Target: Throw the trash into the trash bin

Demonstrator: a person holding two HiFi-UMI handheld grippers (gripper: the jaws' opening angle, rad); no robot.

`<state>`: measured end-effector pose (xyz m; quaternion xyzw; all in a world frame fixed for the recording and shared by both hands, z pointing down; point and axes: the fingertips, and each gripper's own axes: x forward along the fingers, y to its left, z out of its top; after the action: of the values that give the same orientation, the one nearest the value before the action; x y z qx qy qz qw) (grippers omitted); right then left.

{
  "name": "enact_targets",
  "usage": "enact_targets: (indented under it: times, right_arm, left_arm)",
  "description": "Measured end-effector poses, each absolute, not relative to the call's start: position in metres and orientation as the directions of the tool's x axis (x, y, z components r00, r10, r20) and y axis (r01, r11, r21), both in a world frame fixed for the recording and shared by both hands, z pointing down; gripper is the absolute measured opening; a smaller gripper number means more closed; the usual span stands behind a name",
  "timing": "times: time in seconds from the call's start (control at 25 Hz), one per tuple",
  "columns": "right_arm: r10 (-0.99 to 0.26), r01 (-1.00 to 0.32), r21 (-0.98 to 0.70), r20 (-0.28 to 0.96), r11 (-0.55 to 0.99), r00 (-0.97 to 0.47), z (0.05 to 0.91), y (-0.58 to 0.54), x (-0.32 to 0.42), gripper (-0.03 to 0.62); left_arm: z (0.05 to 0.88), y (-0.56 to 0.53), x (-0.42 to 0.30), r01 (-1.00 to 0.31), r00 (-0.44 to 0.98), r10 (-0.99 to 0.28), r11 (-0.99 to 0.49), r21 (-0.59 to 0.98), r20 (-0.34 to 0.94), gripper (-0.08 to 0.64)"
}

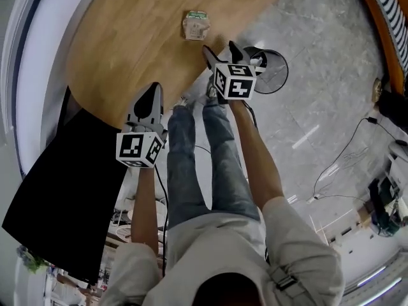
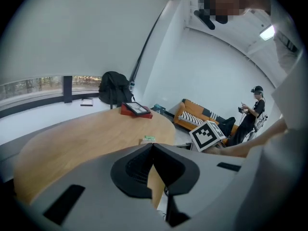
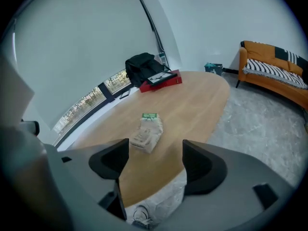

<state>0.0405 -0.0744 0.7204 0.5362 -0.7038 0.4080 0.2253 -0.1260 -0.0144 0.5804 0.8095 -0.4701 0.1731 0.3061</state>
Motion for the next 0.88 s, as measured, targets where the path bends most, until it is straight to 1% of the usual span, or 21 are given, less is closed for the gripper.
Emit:
enact_targets:
  times: [0.24, 0.4, 0.64, 0.88]
  right_arm:
    - [-0.558, -0.944, -0.319, 0.77, 0.083, -0.309, 0.729, -0.11, 0.007, 0.365]
    - [-0.532, -0.957, -0.282, 0.802, 0.064, -0.272, 0.744, -0.122, -0.004, 0.368]
    - [-0.484, -0.981, -0.195, 0.857, 0.016, -0.179, 0.766, -0.131, -0.007, 0.371]
    - [-0.448, -0.99, -0.137, 0.885, 0.018, -0.13, 0.774, -0.132, -0.008, 0.373]
  left_arm:
    - [0.582, -0.017, -0.165, -0.89, 0.453, -0.683, -0.309, 0.336, 0.573, 0.018]
    - [0.585, -0.022, -0.187, -0.897, 0.436, -0.689, -0.285, 0.336, 0.579, 0.017]
    - [0.594, -0.03, -0.206, -0.901, 0.427, -0.684, -0.269, 0.34, 0.591, 0.018]
    - [0.598, -0.034, -0.216, -0.902, 0.422, -0.686, -0.255, 0.348, 0.593, 0.018]
